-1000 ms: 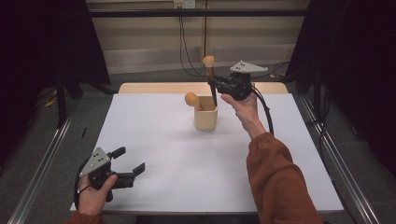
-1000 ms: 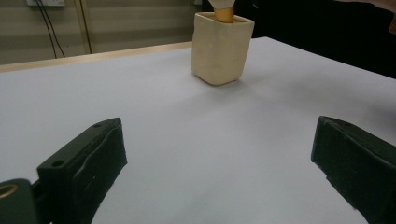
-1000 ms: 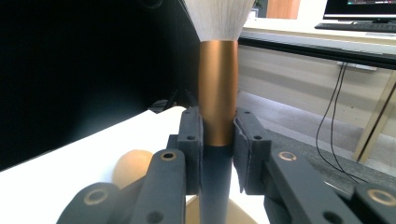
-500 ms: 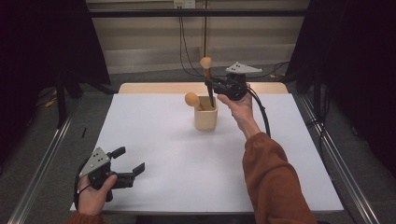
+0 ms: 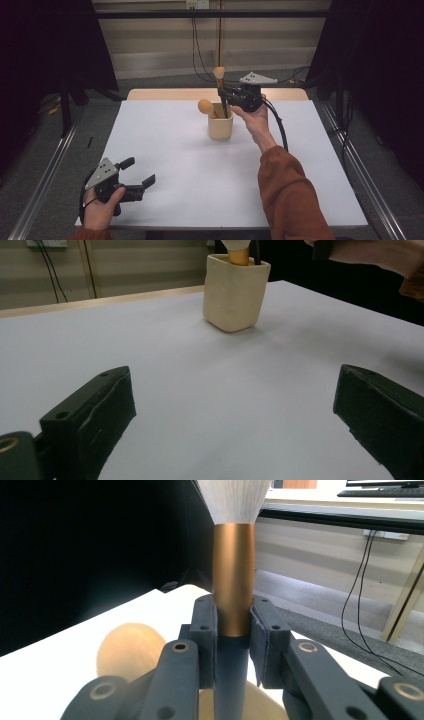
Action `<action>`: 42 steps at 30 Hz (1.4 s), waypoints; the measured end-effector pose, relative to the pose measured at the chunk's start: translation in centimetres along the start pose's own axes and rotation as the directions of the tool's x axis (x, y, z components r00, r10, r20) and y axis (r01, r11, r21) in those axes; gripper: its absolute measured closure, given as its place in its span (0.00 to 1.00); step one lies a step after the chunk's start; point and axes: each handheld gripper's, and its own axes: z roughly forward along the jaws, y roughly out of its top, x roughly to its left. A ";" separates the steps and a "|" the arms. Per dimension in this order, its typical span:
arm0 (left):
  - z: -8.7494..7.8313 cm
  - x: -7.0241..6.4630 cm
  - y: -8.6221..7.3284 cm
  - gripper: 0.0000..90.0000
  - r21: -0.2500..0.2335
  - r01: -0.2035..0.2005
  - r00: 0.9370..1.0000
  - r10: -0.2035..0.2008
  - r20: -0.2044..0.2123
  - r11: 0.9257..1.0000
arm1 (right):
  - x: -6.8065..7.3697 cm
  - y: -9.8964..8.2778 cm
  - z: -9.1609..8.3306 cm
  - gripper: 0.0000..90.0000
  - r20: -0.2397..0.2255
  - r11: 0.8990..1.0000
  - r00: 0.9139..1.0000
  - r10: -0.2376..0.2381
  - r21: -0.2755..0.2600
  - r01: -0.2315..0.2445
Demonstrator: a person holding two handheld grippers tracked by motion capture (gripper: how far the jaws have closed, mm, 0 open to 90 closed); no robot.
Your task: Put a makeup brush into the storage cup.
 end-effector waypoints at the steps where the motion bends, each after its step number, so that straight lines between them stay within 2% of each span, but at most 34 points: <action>1: 0.0 0.0 0.0 0.03 0.003 -0.005 1.000 0.005 0.002 1.000 | -0.1 -0.2 0.0 0.84 0.003 1.000 1.000 0.007 0.003 -0.007; 8: -0.1 0.0 0.0 0.03 0.003 -0.002 1.000 0.002 -0.002 1.000 | 0.0 -1.0 0.0 0.84 0.005 1.000 1.000 0.002 0.004 -0.002; 18: -0.1 0.0 0.0 0.03 -0.001 0.001 1.000 -0.001 0.004 1.000 | -0.3 -1.9 0.0 0.84 0.026 1.000 0.999 0.018 0.011 -0.019; 31: -0.1 0.0 0.0 0.03 0.001 -0.005 1.000 0.005 0.002 1.000 | -0.3 -3.3 0.1 0.84 0.009 0.999 0.999 0.032 0.014 -0.032; 42: -0.1 0.0 0.0 0.03 0.003 -0.007 1.000 0.007 0.004 1.000 | -0.6 -4.4 0.2 0.84 0.020 0.999 0.999 0.040 0.036 -0.040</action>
